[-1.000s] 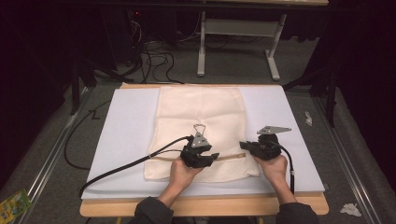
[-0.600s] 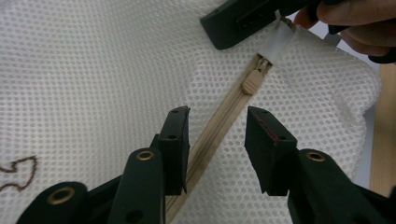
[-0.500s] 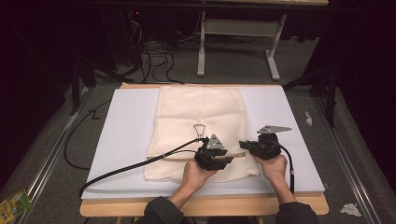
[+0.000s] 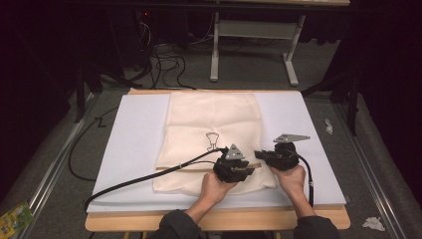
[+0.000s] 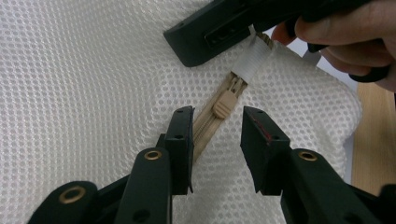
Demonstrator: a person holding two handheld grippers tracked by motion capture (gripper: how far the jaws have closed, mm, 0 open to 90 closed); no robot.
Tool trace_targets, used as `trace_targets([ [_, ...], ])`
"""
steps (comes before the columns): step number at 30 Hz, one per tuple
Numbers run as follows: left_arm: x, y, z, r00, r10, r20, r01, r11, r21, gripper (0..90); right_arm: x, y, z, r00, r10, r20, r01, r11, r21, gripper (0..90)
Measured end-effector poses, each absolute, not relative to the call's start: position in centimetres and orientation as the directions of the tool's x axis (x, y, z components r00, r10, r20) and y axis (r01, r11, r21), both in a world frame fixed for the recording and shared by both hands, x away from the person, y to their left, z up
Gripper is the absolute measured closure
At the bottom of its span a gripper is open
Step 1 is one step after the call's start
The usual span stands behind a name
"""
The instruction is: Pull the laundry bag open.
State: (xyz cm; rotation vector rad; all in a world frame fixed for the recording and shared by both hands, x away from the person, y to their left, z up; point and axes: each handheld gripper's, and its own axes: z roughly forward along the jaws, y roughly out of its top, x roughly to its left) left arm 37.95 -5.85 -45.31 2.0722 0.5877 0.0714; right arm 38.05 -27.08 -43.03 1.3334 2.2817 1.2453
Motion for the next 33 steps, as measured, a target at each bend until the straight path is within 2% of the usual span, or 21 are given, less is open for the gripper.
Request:
trace_targets([
  [16, 38.3, -6.2, -45.6, 0.873, 0.438, -0.214, 0.405, -0.409, 0.818, 67.4, 38.1, -26.7, -42.9, -0.572, 0.791, 0.218, 0.609, 0.231, 0.759, 88.2],
  [27, 38.0, -7.3, -45.8, 0.881, 0.425, -0.206, 0.397, -0.429, 0.812, 68.1, 38.1, -26.5, -42.9, -0.576, 0.786, 0.223, 0.608, 0.231, 0.760, 88.2],
  [33, 38.0, -7.2, -45.7, 0.881, 0.425, -0.208, 0.398, -0.429, 0.811, 72.1, 38.1, -26.4, -42.8, -0.578, 0.785, 0.224, 0.606, 0.229, 0.762, 88.2],
])
